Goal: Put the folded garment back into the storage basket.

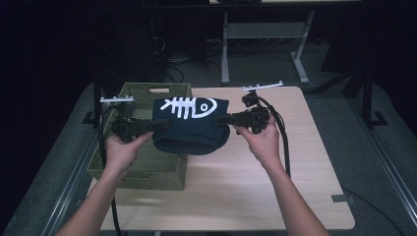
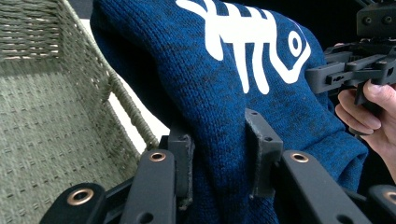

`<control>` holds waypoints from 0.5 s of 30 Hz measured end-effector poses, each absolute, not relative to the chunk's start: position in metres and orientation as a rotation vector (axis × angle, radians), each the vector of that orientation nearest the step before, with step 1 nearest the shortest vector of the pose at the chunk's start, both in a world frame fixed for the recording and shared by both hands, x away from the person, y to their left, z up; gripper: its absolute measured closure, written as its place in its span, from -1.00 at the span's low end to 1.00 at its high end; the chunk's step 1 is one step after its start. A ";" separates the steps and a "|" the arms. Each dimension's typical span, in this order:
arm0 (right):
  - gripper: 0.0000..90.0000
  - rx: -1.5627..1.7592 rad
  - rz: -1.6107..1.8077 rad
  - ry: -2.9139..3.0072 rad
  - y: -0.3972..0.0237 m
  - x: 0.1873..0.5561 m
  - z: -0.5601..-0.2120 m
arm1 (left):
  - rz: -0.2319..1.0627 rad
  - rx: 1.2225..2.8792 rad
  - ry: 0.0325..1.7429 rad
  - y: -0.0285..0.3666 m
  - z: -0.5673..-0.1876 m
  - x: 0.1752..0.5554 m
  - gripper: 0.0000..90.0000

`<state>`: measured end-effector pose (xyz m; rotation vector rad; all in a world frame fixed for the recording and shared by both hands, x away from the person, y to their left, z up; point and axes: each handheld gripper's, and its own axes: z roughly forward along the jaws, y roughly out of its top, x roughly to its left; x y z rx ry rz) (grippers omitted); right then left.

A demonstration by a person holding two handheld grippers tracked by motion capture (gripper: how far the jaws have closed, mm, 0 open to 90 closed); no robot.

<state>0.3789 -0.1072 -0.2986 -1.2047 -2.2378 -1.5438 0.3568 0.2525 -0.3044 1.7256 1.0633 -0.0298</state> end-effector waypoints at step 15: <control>0.58 -1.182 -1.540 -2.234 -0.075 0.389 -0.297 | -0.014 1.707 1.104 0.284 -0.302 0.358 0.51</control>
